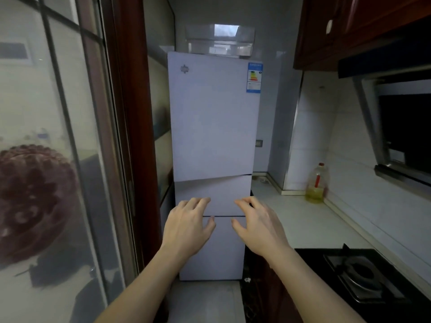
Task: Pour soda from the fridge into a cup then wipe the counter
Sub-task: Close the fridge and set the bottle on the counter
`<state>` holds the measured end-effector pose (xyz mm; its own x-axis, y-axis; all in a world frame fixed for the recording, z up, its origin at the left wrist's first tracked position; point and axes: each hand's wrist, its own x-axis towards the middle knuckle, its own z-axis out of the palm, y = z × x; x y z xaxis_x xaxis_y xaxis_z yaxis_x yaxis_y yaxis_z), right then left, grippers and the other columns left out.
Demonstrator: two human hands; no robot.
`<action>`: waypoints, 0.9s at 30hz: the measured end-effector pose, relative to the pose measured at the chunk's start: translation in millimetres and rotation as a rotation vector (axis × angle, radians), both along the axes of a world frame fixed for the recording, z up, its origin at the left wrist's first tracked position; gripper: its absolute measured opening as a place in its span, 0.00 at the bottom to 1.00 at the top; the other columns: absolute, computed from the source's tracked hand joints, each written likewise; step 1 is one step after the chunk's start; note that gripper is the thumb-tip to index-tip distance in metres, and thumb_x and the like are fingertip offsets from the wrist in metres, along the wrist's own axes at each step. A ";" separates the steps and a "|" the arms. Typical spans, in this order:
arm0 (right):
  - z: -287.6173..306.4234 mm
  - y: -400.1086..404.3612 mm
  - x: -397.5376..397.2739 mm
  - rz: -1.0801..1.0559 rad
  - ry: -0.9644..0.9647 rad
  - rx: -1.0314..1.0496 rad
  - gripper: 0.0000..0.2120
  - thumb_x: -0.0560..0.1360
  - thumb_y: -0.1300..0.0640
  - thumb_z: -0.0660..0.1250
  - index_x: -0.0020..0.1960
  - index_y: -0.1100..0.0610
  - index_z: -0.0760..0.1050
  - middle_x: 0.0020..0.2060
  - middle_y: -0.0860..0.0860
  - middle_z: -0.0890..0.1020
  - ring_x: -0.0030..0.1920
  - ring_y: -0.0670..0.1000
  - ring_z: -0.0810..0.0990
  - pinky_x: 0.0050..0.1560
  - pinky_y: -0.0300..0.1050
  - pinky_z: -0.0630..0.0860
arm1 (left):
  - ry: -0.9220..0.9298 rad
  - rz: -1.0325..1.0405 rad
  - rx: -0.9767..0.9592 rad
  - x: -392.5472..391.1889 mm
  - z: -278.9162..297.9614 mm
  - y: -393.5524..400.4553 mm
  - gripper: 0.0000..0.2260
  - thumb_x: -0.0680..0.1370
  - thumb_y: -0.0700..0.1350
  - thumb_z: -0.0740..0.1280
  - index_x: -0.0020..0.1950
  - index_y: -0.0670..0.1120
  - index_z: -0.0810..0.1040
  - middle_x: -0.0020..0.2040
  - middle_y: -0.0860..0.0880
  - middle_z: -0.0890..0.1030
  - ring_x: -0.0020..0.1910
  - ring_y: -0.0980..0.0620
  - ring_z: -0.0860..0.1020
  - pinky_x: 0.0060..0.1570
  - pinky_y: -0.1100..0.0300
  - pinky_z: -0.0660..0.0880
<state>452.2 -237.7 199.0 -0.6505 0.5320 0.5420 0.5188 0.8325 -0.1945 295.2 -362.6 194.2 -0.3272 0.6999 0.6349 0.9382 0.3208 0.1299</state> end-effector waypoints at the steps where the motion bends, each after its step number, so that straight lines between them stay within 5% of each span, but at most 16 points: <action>1: -1.6 14.8 -9.0 0.000 0.006 0.000 0.23 0.78 0.44 0.61 0.71 0.50 0.69 0.65 0.48 0.73 0.63 0.51 0.72 0.60 0.48 0.72 | 0.003 0.002 -0.005 -9.5 -1.0 13.7 0.22 0.77 0.56 0.63 0.69 0.50 0.74 0.60 0.52 0.80 0.56 0.48 0.78 0.50 0.54 0.77; 8: 6.7 138.4 -73.5 0.005 0.045 -0.010 0.23 0.77 0.45 0.63 0.70 0.52 0.71 0.63 0.50 0.75 0.62 0.54 0.73 0.57 0.47 0.71 | 0.038 0.039 -0.012 -77.7 9.1 130.5 0.21 0.76 0.55 0.64 0.65 0.47 0.77 0.56 0.50 0.82 0.50 0.45 0.80 0.45 0.52 0.77; 14: 31.3 239.8 -133.2 0.056 0.088 0.025 0.21 0.76 0.47 0.66 0.67 0.53 0.75 0.61 0.52 0.77 0.60 0.55 0.76 0.54 0.49 0.74 | 0.034 0.060 -0.040 -133.5 30.2 227.7 0.23 0.78 0.54 0.63 0.72 0.50 0.72 0.65 0.50 0.78 0.61 0.45 0.76 0.54 0.50 0.75; 27: 39.7 368.6 -278.1 0.177 0.046 0.019 0.24 0.79 0.46 0.62 0.72 0.54 0.69 0.67 0.53 0.73 0.65 0.55 0.71 0.62 0.50 0.71 | 0.060 0.119 0.032 -263.0 34.1 343.3 0.21 0.78 0.54 0.64 0.69 0.48 0.74 0.68 0.47 0.76 0.64 0.45 0.75 0.58 0.49 0.75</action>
